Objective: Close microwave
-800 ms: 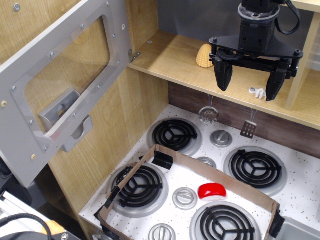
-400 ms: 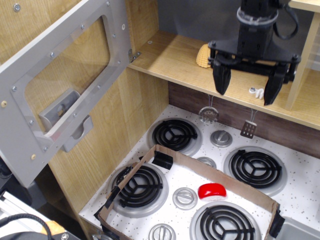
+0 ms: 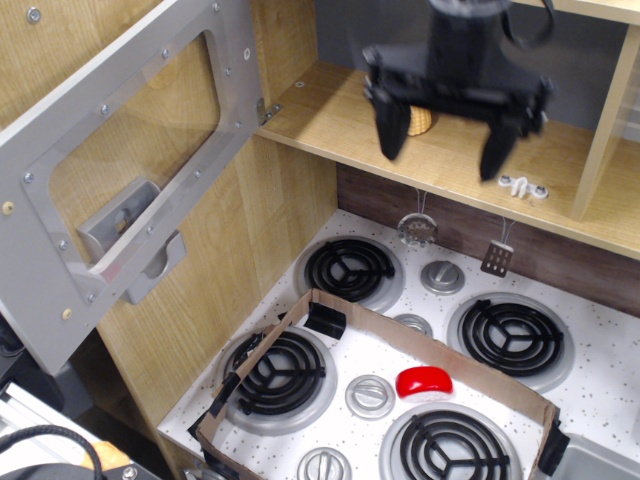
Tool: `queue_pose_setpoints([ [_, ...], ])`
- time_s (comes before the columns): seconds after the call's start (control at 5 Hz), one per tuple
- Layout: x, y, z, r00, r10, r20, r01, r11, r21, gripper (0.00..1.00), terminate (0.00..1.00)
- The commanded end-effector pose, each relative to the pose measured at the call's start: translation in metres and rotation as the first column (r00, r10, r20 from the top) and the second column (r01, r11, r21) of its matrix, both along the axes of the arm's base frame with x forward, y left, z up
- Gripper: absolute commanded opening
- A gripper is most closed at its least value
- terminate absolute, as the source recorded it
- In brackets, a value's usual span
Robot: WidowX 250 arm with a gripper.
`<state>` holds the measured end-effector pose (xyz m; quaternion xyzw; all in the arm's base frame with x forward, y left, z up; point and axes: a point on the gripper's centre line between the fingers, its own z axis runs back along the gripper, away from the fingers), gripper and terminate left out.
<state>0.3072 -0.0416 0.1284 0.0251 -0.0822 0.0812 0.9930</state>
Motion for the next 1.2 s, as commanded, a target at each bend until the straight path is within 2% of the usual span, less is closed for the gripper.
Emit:
queue_pose_setpoints([
  [0.0,-0.041,0.051,0.06,0.995,0.094,0.042,-0.097,0.99,0.098,1.0,0.0],
  [0.4,-0.096,0.097,0.096,0.989,0.146,-0.037,-0.134,0.965,0.227,1.0,0.0],
  [0.6,-0.125,0.11,0.101,0.981,0.187,-0.051,-0.166,0.948,0.273,1.0,0.0],
  [0.8,-0.149,0.114,0.083,0.97,0.238,-0.047,-0.212,0.927,0.309,1.0,0.0],
  [1.0,-0.157,0.121,0.068,0.965,0.262,-0.025,-0.237,0.908,0.345,1.0,0.0],
])
